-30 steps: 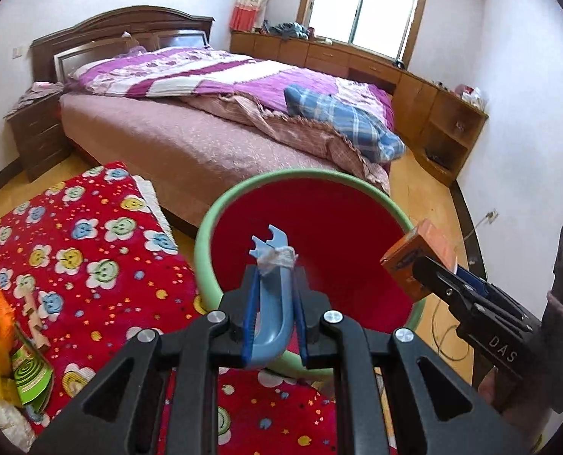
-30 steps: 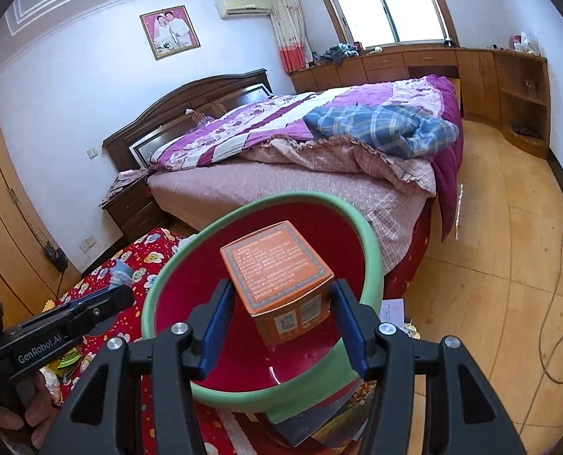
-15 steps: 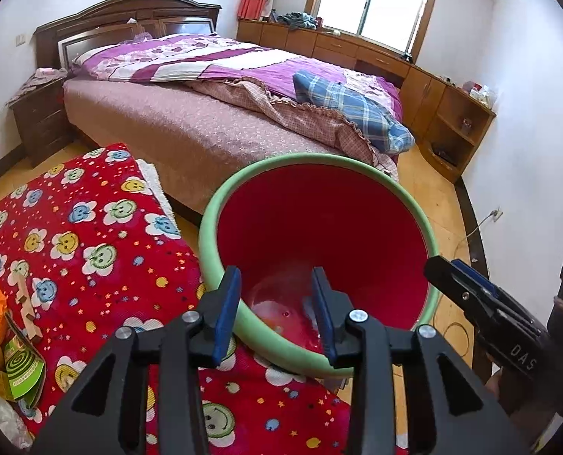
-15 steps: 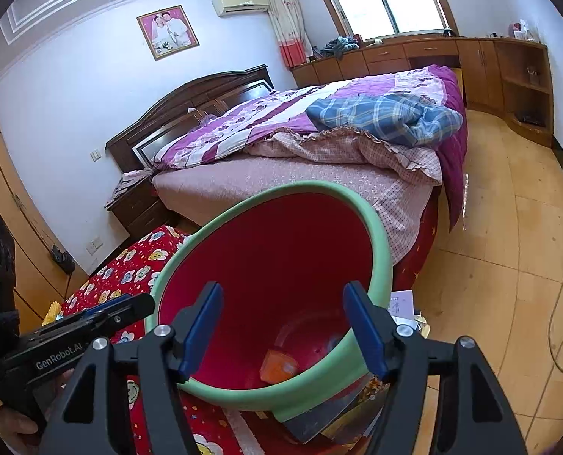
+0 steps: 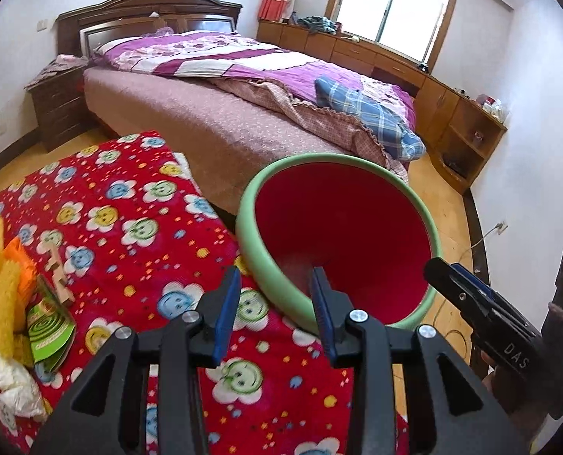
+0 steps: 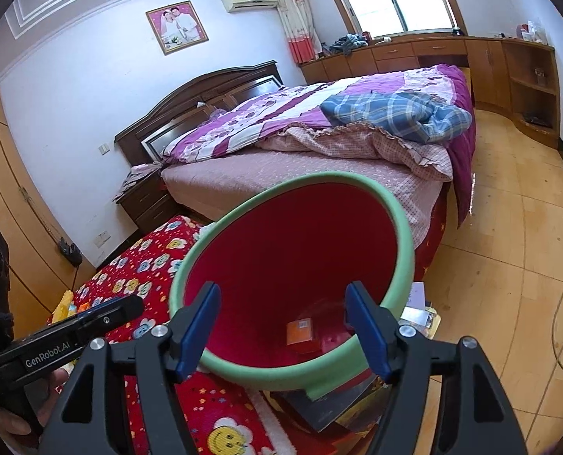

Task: Collect trash
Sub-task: 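Move both open tools back over the trash on the quilt, then grasp the purple plastic wrapper with the left tool and lift it, then grasp the yellow foam fruit net with the right tool while the left tool holds the wrapper, then carry the purple wrapper and yellow foam net over the bucket with both tools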

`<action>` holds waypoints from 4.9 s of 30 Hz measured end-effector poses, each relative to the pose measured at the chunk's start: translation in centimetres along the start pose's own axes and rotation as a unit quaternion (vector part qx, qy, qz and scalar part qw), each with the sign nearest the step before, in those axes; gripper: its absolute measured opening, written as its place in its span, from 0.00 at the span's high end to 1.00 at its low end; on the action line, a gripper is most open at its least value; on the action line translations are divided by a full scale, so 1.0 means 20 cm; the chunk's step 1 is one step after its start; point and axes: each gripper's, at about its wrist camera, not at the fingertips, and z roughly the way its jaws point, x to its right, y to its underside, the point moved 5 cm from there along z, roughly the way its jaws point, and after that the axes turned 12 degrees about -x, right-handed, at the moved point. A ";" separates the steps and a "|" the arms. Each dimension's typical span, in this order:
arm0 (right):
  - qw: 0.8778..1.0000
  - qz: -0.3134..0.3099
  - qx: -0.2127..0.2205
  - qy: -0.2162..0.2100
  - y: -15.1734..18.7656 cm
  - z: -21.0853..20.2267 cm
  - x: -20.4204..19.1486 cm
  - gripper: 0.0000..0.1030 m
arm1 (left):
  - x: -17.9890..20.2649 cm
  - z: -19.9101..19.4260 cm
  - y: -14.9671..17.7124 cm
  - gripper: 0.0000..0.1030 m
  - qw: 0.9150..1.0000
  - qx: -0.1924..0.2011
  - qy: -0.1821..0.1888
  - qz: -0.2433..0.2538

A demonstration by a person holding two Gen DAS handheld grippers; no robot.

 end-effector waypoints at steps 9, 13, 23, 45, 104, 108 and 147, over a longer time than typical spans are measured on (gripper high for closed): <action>1.000 -0.015 -0.016 -0.020 0.06 -0.01 -0.13 0.30 | -0.14 -0.12 0.08 0.63 0.999 0.006 -0.013 -0.030; 0.999 -0.024 -0.018 -0.030 0.09 -0.03 -0.21 0.30 | -0.22 -0.18 0.12 0.63 0.999 0.011 -0.023 -0.045; 0.997 -0.048 -0.027 -0.046 0.16 -0.08 -0.40 0.28 | -0.42 -0.35 0.24 0.63 0.996 0.023 -0.047 -0.078; 0.991 -0.083 -0.078 -0.066 0.32 -0.01 -0.70 0.27 | -1.04 -0.58 0.48 0.58 0.972 0.040 -0.149 -0.175; 0.958 -0.192 -0.163 -0.135 0.16 0.48 -1.50 0.30 | -1.68 -0.61 0.55 0.80 0.951 0.070 -0.106 -0.280; 0.954 -0.195 -0.181 -0.142 0.13 0.59 -1.58 0.41 | -1.67 -0.61 0.56 0.80 0.951 0.078 -0.098 -0.284; 0.952 -0.136 -0.111 -0.252 0.19 0.09 -1.46 0.90 | -1.31 -0.82 0.64 0.80 0.956 0.124 -0.042 -0.262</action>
